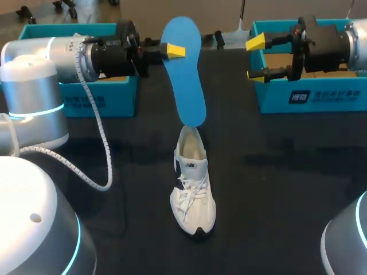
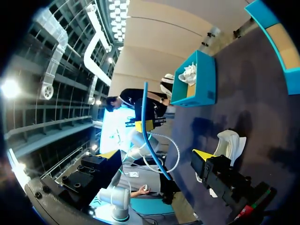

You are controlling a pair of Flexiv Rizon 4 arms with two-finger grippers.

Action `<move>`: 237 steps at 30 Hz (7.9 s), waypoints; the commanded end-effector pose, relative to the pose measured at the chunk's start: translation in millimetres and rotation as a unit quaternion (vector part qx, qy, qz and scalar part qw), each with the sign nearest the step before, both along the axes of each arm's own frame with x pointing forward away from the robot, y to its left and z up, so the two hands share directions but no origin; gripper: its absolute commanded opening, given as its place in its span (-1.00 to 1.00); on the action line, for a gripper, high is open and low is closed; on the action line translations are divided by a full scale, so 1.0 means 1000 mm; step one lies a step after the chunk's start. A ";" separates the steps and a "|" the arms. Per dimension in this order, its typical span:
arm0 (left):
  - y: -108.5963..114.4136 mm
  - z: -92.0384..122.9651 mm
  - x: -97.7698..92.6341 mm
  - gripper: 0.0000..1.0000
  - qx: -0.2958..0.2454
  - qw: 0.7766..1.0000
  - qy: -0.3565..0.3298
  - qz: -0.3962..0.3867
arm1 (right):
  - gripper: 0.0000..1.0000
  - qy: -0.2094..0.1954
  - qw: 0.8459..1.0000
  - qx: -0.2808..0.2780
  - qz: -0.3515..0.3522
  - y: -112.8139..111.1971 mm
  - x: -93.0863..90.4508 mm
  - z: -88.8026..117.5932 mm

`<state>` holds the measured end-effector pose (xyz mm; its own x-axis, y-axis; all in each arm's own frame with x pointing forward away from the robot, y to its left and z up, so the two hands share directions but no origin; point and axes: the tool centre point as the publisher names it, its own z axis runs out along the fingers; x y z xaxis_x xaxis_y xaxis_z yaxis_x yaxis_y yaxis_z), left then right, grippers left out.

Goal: Take the shoe out of the shoebox, open the shoe tongue, remove and reinsert the insole, then place the shoe into the shoebox

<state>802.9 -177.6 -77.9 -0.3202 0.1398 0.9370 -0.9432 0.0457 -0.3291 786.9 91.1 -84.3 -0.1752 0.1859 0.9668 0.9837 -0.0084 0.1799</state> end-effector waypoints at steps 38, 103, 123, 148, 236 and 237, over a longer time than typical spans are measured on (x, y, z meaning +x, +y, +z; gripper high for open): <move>0.002 -0.009 0.008 -1.00 -0.060 0.627 -0.772 0.090 | 1.00 0.000 1.000 0.000 0.000 0.002 0.001 0.000; 0.010 -0.028 0.035 -1.00 0.013 0.129 -0.989 0.076 | 1.00 0.000 1.000 0.000 0.000 0.002 0.001 0.000; -0.009 -0.035 0.040 -1.00 0.009 0.109 -0.991 0.076 | 1.00 0.014 0.999 -0.008 0.044 0.071 -0.006 -0.001; -0.031 -0.030 0.033 -1.00 0.012 0.097 -0.991 0.092 | -0.15 0.034 0.996 0.012 0.081 0.102 -0.001 -0.021; 0.077 -0.090 0.012 1.00 0.115 0.486 -0.865 -0.051 | -1.00 -0.233 0.971 0.044 0.023 0.086 -0.001 -0.040; 0.078 -0.093 0.010 1.00 0.114 0.501 -0.856 -0.057 | -1.00 -0.245 0.968 0.042 0.023 0.085 -0.001 -0.040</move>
